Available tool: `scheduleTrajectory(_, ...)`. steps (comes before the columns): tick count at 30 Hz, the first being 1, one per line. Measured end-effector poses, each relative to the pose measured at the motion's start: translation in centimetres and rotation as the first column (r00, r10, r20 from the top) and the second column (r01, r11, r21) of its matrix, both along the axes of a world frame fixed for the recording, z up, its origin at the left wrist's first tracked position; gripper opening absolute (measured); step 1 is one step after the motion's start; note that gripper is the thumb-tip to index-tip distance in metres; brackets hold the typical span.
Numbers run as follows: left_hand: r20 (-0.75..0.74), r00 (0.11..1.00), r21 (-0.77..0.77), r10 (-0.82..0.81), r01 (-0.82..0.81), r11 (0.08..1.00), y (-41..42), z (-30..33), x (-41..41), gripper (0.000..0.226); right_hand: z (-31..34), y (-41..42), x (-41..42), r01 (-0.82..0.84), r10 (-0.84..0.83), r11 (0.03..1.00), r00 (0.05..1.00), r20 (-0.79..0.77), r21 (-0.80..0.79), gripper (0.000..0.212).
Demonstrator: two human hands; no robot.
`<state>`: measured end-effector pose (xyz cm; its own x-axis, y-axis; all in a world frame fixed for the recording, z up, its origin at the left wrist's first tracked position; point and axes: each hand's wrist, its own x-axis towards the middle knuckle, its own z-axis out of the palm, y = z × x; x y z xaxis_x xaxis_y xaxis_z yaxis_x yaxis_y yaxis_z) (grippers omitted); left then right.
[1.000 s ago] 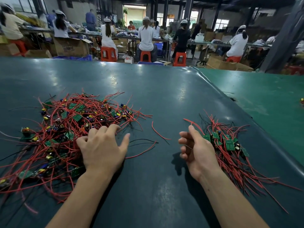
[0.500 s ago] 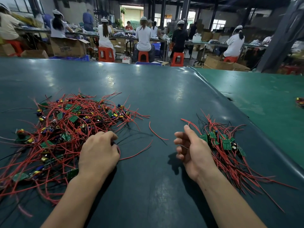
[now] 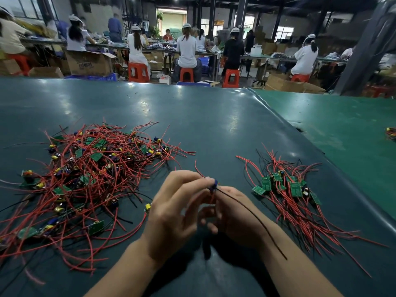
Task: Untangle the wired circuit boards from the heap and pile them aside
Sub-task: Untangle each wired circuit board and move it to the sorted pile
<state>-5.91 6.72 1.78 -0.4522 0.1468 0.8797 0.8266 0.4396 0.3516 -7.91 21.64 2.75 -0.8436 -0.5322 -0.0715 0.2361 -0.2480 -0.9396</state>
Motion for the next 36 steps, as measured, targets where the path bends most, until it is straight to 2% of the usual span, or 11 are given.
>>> scheduleTrajectory(4,0.100,0.995,-0.104,0.027,-0.017,0.994,0.0,-0.5,-0.6,0.035,-0.1,0.7,-0.3,0.076,-0.079,0.991,0.996,-0.029,-0.110,0.017)
scheduleTrajectory(6,0.067,0.992,-0.168,0.108,-0.095,0.981,-0.3,-0.7,-0.9,0.031,-0.2,0.7,-0.3,0.123,-0.126,0.991,0.991,-0.049,-0.060,0.016)
scheduleTrajectory(10,-0.021,0.982,-0.142,0.190,-0.191,0.971,-0.2,-0.8,-1.1,0.029,-0.1,0.6,-0.5,0.220,-0.220,0.975,0.972,-0.081,-0.015,0.042)
scheduleTrajectory(14,-0.044,0.985,-0.121,0.167,-0.171,0.978,0.0,-0.9,-1.1,0.027,0.0,0.4,-0.5,0.276,-0.279,0.960,0.955,-0.102,-0.039,0.039)
scheduleTrajectory(16,0.014,0.988,-0.006,0.151,-0.151,0.988,0.2,-0.8,-1.0,0.024,0.0,0.3,-0.6,0.299,-0.302,0.953,0.949,-0.088,-0.042,0.041)
scheduleTrajectory(18,0.154,0.981,0.201,0.121,-0.151,0.968,0.5,-0.5,-0.9,0.025,0.0,0.2,-0.7,0.319,-0.320,0.947,0.947,-0.042,-0.024,0.038)
scheduleTrajectory(21,0.373,0.918,0.508,-0.134,-0.081,0.858,1.0,-0.1,-1.2,0.029,-0.1,0.1,-0.6,0.291,-0.283,0.948,0.956,-0.074,0.132,0.031)
scheduleTrajectory(25,0.449,0.761,0.747,-0.468,-0.033,0.664,0.9,0.0,-1.5,0.027,-0.4,-0.5,-0.3,0.281,-0.269,0.947,0.959,-0.095,0.156,0.039)
scheduleTrajectory(28,0.506,0.648,0.787,-0.569,-0.076,0.613,0.9,0.0,-1.6,0.024,-0.1,-0.3,-0.5,0.332,-0.330,0.941,0.943,-0.029,0.071,0.037)
scheduleTrajectory(32,0.470,0.553,0.867,-0.687,-0.145,0.476,0.8,0.1,-1.9,0.019,0.2,0.3,-0.9,0.415,-0.414,0.910,0.909,0.050,-0.005,0.032)
scheduleTrajectory(36,0.468,0.527,0.878,-0.709,-0.185,0.442,0.6,0.4,-2.0,0.019,0.0,1.1,-1.6,0.625,-0.620,0.781,0.770,0.149,0.023,0.026)
